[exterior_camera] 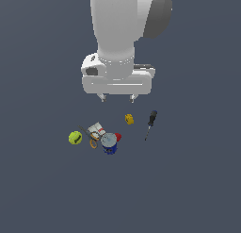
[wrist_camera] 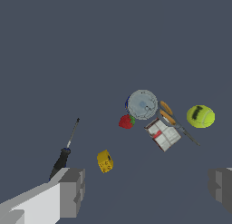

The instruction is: Pick up a designated object from a clutter of objects.

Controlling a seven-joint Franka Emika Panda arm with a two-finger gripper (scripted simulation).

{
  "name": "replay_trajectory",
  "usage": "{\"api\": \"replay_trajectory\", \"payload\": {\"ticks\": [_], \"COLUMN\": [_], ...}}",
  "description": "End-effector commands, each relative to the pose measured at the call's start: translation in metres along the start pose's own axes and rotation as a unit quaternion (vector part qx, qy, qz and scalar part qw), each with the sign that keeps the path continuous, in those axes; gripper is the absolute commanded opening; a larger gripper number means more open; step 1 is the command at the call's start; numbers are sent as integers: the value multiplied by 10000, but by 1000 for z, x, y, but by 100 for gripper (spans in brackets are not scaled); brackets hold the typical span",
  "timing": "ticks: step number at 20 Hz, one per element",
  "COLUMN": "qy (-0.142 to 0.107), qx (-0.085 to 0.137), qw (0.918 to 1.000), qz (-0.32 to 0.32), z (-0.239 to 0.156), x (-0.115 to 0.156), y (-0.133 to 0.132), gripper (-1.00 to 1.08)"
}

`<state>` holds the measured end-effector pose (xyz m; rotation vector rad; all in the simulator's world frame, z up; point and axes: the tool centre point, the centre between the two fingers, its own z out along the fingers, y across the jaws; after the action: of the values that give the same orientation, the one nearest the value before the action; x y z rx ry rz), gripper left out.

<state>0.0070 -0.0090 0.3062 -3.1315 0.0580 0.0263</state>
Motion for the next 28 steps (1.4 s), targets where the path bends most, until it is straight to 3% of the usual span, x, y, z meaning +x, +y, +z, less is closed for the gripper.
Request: {"api": "replay_trajectory", "payload": {"ticks": [1, 12, 20, 28], "qy": [0, 182, 171, 164], "qx": [0, 37, 42, 58], "qw": [10000, 9997, 9995, 9985], "qz": [0, -170, -246, -519], "z": [0, -8, 1, 28], "x": [0, 6, 10, 23], "y": [0, -31, -21, 10], "gripper": [100, 100, 100, 100]}}
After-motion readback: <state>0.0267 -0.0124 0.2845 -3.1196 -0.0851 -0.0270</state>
